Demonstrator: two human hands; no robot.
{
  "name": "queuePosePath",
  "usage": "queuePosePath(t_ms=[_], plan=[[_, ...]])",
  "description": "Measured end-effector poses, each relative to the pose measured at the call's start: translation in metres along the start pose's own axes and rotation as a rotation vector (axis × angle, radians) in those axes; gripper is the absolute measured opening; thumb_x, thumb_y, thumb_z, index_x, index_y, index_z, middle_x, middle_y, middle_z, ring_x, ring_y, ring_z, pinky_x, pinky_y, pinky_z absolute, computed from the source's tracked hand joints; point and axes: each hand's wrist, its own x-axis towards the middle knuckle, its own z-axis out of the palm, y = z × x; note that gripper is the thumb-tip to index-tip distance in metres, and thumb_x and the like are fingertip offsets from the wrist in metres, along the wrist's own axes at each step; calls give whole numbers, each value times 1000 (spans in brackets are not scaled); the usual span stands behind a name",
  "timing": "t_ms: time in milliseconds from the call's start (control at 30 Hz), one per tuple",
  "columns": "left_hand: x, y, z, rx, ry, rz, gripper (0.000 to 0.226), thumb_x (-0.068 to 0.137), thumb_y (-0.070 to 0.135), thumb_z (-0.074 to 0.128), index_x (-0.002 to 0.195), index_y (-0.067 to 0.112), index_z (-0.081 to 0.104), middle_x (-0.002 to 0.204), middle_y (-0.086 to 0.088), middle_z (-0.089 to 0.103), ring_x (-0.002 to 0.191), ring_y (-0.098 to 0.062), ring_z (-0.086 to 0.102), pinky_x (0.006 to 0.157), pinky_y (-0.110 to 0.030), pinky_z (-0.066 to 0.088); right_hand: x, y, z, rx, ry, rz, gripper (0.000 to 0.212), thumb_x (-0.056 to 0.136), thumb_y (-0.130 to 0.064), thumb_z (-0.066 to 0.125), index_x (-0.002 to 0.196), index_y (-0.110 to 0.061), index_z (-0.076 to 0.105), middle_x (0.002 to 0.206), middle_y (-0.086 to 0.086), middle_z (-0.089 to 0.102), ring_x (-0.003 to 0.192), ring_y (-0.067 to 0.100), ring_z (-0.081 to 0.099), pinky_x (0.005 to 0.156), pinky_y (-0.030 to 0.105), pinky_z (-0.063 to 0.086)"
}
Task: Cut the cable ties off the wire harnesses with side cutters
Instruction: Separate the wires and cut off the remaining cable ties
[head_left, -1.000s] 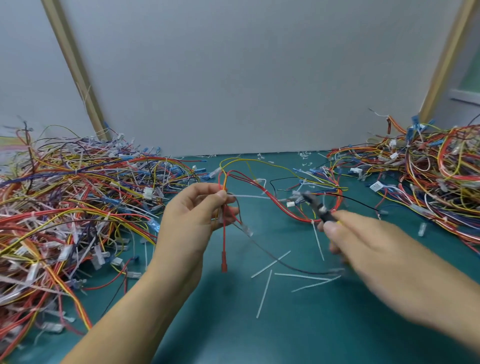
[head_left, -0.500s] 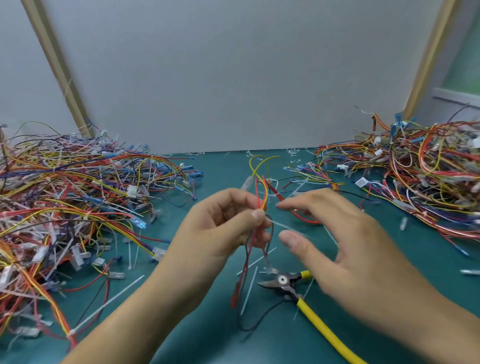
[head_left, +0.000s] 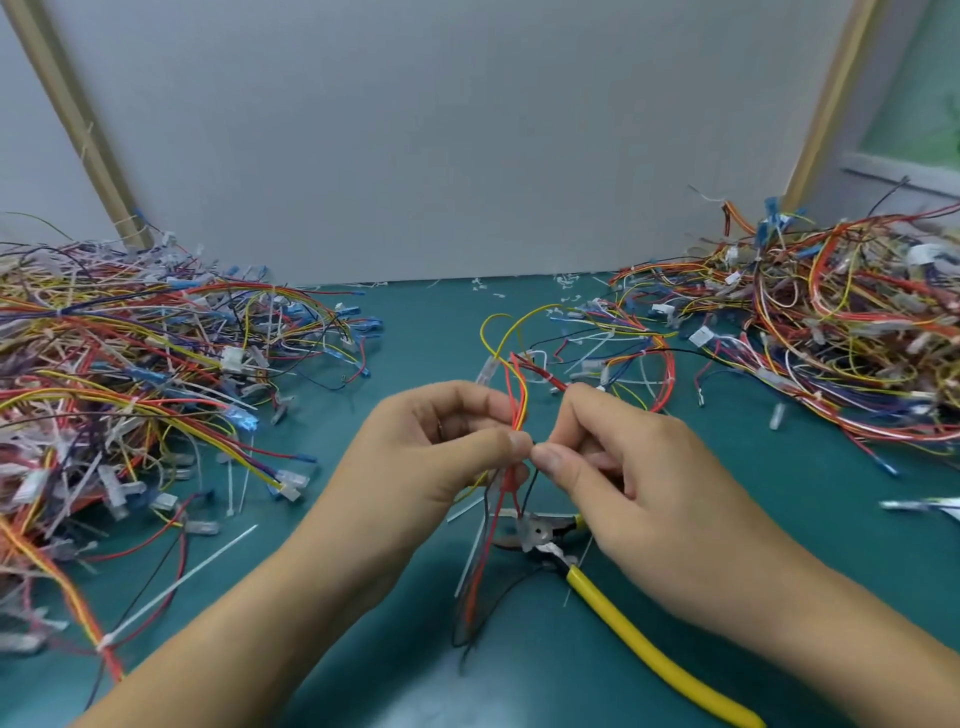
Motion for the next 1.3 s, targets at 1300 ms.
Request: queuePosePath(t_ms=[1300], plan=[[4,-2,-9,-222,-143,-136,29,86,20,59,105,3,75,80,-2,73,67,-10,67,64,-22,55,4,2,17,1117,-203,406,13,84,-23,62,84,-14,72,80,10,72,73,19,69,60,21,53]])
